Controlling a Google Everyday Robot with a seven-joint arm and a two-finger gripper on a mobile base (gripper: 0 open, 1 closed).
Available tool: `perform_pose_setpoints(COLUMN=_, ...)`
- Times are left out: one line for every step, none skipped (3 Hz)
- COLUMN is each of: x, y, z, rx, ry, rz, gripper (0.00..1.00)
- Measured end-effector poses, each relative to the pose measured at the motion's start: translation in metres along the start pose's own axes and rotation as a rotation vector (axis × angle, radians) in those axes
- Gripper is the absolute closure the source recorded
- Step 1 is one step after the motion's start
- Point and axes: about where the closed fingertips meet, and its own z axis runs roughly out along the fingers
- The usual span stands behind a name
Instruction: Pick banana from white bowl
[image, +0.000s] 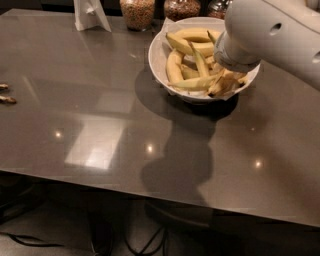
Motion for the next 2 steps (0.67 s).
perform_pose_setpoints(x=0.003, y=0.001, z=-0.018, rx=0.01, ry=0.008, rz=0.005, gripper=1.0)
perform_pose_setpoints(x=0.01, y=0.01, z=-0.044, rx=0.048, ry=-0.004, rz=0.026, gripper=1.0)
